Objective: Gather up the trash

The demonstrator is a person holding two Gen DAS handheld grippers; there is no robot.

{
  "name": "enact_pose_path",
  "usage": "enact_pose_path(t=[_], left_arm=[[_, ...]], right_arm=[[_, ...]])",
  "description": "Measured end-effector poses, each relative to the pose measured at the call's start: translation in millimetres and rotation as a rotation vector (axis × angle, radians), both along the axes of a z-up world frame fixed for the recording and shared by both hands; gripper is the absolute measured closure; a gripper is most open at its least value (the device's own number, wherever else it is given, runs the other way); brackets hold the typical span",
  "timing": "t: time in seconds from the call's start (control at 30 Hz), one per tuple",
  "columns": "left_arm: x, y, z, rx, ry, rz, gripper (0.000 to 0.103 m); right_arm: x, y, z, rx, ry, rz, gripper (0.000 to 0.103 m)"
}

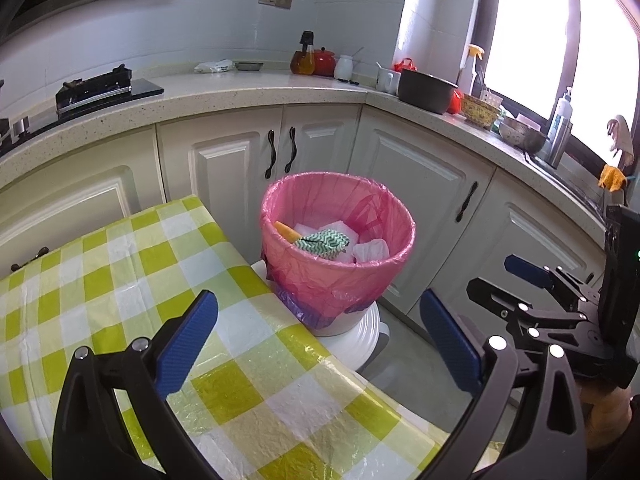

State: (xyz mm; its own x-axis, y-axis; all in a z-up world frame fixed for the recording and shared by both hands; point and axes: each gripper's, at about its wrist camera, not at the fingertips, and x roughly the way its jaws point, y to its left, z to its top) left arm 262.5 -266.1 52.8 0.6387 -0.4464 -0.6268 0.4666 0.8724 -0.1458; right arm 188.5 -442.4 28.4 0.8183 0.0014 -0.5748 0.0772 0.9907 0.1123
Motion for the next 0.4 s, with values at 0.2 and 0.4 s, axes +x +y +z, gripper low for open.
enact_pose_path(t=[0.2,0.4], left_arm=[[0.9,-1.7,-0.7,0.007,-0.008,-0.006,0.005],[0.3,-2.2,-0.6,0.013,-0.012,-0.005,0.005]], right_arm=[[-0.8,0.6,-2.2,0.0,0.002,0.0,0.018],[-0.8,0.6,-2.1,0.001,0.001,0.0,0.018]])
